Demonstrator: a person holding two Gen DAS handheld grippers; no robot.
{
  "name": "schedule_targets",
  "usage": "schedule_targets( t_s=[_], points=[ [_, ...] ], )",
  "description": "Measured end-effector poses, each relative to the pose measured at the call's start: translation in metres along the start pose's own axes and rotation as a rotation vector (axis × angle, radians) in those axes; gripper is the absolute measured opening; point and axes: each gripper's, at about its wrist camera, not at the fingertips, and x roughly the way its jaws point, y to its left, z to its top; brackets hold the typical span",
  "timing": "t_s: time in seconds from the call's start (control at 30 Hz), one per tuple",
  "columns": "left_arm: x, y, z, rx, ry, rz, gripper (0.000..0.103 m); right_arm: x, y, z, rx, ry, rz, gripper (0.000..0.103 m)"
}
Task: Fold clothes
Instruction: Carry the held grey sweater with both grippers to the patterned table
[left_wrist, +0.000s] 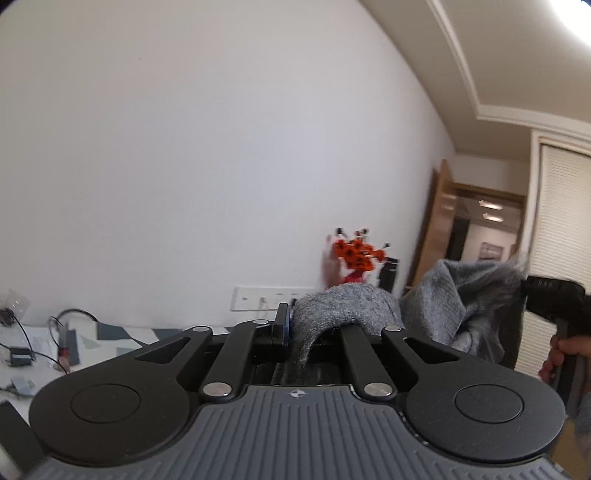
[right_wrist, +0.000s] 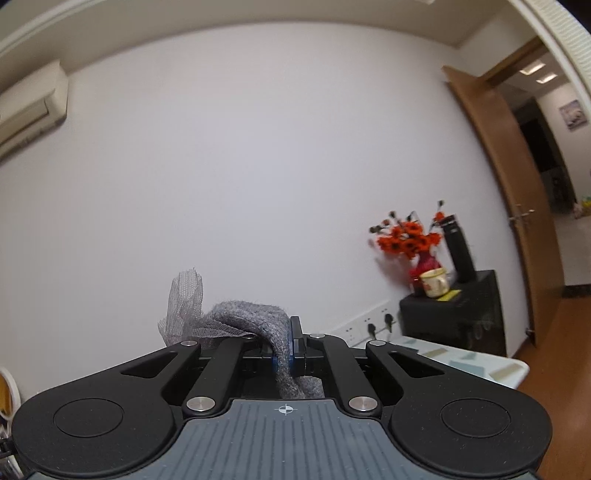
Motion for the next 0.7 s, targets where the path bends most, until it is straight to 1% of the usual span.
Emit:
schedule_targets(
  t_s=[0.1, 0.23, 0.33, 0.4, 0.5, 0.53, 0.63, 0.7],
  points=[
    [0.029, 0.002, 0.009, -0.003, 0.011, 0.033, 0.007, 0.040, 0.006, 0.013, -0.033, -0.001, 0.038, 0.004],
    [0.058, -0.006, 0.015, 0.014, 0.005, 0.062, 0.007, 0.101, 0.017, 0.026, -0.070, -0.010, 0.105, 0.004],
    [0.091, -0.013, 0.013, 0.035, 0.000, 0.117, 0.007, 0.147, 0.018, 0.031, -0.076, 0.002, 0.172, 0.004],
    [0.128, -0.014, 0.009, 0.020, 0.008, 0.171, 0.007, 0.185, 0.021, 0.028, -0.071, 0.032, 0.219, 0.004],
    [0.189, -0.010, -0.001, -0.036, 0.048, 0.267, 0.007, 0.257, 0.008, 0.014, -0.074, 0.108, 0.267, 0.005],
    [0.209, -0.009, -0.006, -0.051, 0.067, 0.300, 0.007, 0.282, 0.006, 0.005, -0.093, 0.137, 0.270, 0.005],
    [0.277, -0.001, -0.028, -0.069, 0.142, 0.417, 0.007, 0.347, 0.018, -0.033, -0.206, 0.216, 0.257, 0.005],
    [0.320, 0.007, -0.051, -0.075, 0.205, 0.492, 0.007, 0.395, 0.015, -0.064, -0.242, 0.320, 0.253, 0.005]
  ],
)
